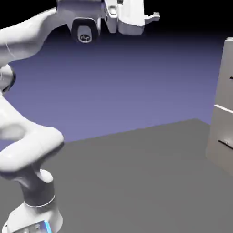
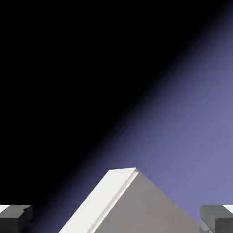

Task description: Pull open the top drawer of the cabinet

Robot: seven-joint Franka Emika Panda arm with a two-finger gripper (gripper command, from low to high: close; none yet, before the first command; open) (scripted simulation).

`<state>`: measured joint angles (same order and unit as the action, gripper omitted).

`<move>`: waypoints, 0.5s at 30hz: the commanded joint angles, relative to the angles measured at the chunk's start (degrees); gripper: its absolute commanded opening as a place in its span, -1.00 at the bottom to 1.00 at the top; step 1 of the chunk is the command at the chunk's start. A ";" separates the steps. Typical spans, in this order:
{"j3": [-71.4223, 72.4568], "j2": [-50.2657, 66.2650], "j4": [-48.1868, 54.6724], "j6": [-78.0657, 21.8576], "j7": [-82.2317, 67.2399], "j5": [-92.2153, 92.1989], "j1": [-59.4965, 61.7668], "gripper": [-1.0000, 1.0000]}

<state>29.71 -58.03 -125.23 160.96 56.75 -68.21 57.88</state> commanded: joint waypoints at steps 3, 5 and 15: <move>3.16 -2.70 3.81 -1.39 1.52 -7.26 6.23 0.00; 5.27 -4.50 6.34 -2.31 2.54 -12.10 10.39 0.00; 15.80 -13.50 19.02 -6.94 7.60 -36.28 31.15 0.00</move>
<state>45.51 -71.53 -106.21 154.02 64.36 -104.49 89.03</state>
